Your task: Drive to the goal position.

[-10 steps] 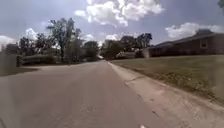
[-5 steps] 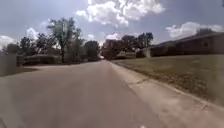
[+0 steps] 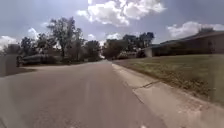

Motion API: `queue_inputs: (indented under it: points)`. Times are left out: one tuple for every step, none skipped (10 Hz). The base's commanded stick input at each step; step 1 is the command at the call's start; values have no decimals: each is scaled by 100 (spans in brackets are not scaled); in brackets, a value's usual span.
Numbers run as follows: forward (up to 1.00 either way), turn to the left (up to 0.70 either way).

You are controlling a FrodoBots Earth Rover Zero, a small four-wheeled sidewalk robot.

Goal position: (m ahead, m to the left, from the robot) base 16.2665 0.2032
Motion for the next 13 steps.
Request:
queue_inputs:
  points:
    - [70,0]
    - [70,0]
    - [70,0]
    - [70,0]
    - [70,0]
    - [70,0]
    - [70,0]
    - [70,0]
    - [70,0]
    - [70,0]
    - [70,0]
    - [70,0]
    - [70,0]
